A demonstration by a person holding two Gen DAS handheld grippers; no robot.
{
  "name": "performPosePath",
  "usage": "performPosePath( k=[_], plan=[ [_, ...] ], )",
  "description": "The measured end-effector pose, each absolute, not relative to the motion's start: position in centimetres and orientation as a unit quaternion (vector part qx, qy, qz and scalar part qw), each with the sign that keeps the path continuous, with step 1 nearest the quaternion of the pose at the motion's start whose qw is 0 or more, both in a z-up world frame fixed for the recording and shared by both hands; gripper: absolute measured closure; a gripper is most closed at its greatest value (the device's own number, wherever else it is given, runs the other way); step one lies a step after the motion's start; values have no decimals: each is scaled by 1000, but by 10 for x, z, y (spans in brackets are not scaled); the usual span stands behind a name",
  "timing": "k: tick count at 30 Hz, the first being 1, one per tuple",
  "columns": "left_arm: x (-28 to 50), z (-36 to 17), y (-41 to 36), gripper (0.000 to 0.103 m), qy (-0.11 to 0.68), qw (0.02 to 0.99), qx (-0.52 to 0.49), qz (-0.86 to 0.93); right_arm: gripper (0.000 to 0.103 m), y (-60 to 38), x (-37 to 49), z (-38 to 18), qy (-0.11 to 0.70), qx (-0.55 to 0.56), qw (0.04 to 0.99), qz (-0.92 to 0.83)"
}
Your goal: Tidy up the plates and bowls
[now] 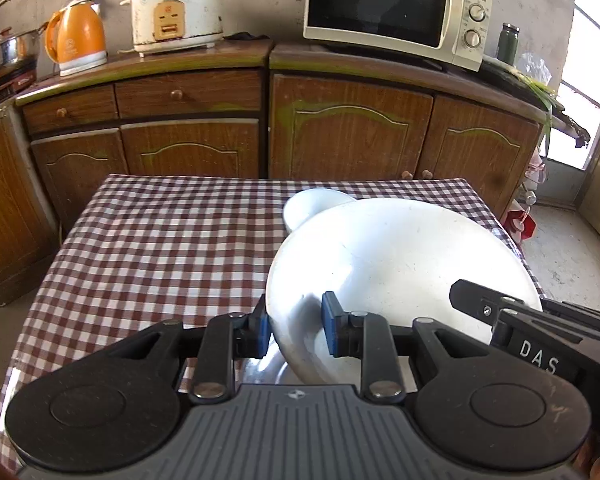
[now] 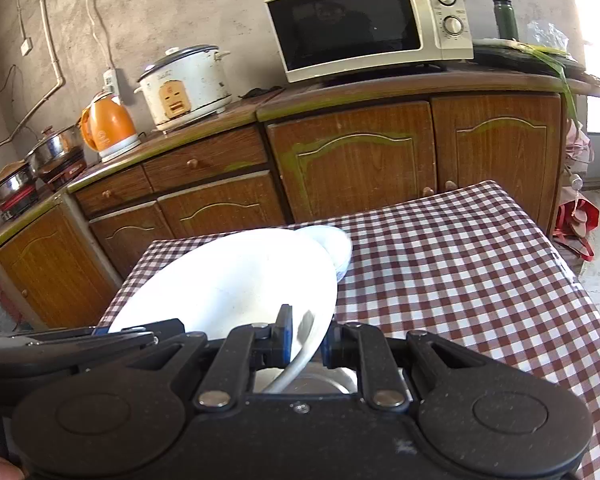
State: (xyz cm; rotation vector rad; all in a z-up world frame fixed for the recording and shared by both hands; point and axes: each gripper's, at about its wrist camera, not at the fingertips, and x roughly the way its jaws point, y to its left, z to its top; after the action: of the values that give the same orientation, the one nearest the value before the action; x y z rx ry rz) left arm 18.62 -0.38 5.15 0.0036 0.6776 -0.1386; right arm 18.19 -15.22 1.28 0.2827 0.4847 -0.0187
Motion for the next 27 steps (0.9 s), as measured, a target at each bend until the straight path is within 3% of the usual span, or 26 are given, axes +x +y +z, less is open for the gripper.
performPosePath(
  k=[27],
  plan=[
    [133,58,46,77,315,949,-3,-20,84,-81,151,15,242,121,962,33]
  ],
)
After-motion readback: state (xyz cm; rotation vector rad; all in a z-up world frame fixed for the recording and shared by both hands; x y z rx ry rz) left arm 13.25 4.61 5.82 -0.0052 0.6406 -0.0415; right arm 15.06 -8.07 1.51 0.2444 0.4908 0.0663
